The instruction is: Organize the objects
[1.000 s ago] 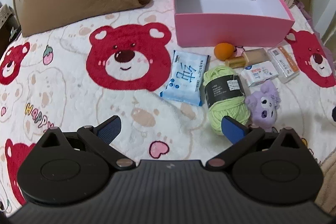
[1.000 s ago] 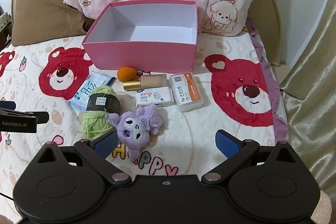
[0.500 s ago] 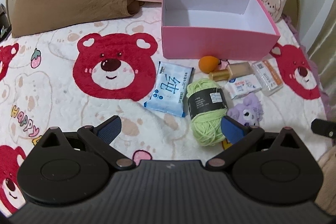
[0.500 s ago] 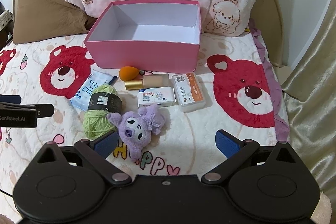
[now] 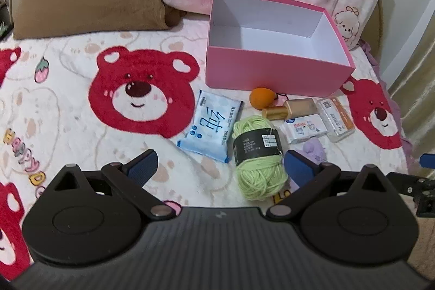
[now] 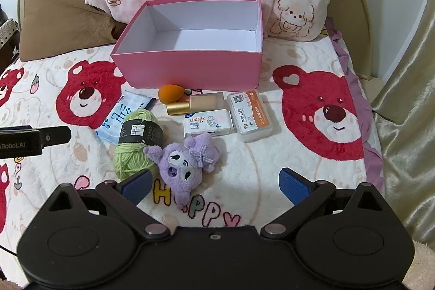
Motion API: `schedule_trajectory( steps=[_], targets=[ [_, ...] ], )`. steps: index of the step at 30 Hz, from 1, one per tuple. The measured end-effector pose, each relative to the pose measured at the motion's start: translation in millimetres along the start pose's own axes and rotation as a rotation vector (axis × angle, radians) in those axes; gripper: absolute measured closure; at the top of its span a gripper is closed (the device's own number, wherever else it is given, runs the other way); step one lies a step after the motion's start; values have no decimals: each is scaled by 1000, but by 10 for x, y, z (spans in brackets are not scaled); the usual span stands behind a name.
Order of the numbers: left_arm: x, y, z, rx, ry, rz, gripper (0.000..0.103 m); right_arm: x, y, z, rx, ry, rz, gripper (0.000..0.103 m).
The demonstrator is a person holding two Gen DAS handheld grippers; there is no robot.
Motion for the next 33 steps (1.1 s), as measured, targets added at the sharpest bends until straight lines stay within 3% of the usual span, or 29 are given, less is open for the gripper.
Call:
schedule_trajectory(
  steps=[3, 12, 20, 28, 33],
  targets=[
    [-20, 3, -28, 44, 24, -59, 3, 12, 15, -23, -14, -2, 26, 2],
    [-19, 113, -140, 154, 43, -71, 1, 22, 2, -136, -26, -6, 23, 2],
    [-37, 120, -93, 118, 25, -13, 0, 37, -37, -95, -48, -41, 47, 2],
    [-89, 121, -102, 125, 51, -36, 0, 5, -58, -121, -50, -36, 47, 2],
    [-78, 109, -82, 96, 37, -6, 1, -11, -52, -117, -57, -32, 56, 2]
  ],
)
Point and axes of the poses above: each gripper's, at about its wrist camera, not at the fingertips, and x roughly the way its jaws point, y to its right, z to its underside, the point moved 8 cm from there along x, roughly the way its jaws point, and after that the axes turned 5 degrees about -x, right-handed, at the moved point
